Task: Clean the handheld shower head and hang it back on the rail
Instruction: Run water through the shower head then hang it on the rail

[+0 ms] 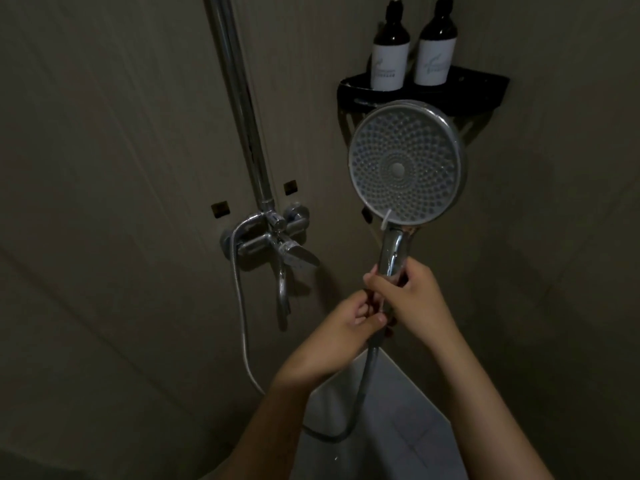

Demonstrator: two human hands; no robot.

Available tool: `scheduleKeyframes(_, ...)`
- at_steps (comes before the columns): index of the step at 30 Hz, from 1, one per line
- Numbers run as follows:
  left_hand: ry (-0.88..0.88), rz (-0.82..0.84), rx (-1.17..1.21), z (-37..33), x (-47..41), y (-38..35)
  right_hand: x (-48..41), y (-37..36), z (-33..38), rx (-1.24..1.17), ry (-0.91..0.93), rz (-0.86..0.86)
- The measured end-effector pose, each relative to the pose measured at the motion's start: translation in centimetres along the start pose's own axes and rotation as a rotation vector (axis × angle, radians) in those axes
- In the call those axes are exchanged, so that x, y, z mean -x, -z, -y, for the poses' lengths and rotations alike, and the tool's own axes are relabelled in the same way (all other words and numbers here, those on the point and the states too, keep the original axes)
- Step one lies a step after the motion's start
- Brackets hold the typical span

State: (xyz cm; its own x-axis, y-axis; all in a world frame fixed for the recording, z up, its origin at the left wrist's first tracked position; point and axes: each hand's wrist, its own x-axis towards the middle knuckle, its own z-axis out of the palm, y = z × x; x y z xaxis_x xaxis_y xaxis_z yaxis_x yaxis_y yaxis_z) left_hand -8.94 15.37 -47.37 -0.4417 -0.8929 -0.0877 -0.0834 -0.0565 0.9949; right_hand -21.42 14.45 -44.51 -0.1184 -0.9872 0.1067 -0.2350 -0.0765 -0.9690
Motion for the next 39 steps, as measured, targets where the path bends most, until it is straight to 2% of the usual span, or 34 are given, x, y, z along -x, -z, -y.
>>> scheduleKeyframes(9, -0.066, 0.013, 0.043, -1.6, -1.3, 4.0, -2.3, -2.4, 2.0, 0.027, 0.033, -0.032)
scheduleKeyframes(12, -0.109, -0.111, 0.077, -2.1, -1.6, 6.6, -3.0, -3.5, 2.4, 0.02, 0.023, -0.012)
scheduleKeyframes(17, -0.061, -0.442, 0.594, -2.6, -3.1, 12.2, -3.5, -4.2, 2.7, 0.054, 0.002, -0.045)
scheduleKeyframes(20, 0.023, -0.524, 0.741, -2.6, -4.7, 14.3, -3.5, -4.1, 3.0, 0.058, -0.032, -0.062)
scheduleKeyframes(24, 0.174, -0.456, 0.901, -2.3, -6.6, 15.5, -3.4, -4.4, 3.4, -0.002, -0.06, -0.131)
scheduleKeyframes(30, 0.214, -0.327, 1.013, -1.7, -8.4, 16.8, -3.1, -4.6, 3.1, -0.066, -0.121, -0.194)
scheduleKeyframes(35, 0.164, -0.171, 1.41, -1.0, -9.0, 17.1, -3.0, -4.4, 2.7, -0.055, -0.137, -0.217)
scheduleKeyframes(39, 0.108, -0.213, 1.37, -0.3, -9.8, 16.9, -2.9, -4.3, 2.6, -0.029, -0.134, -0.232)
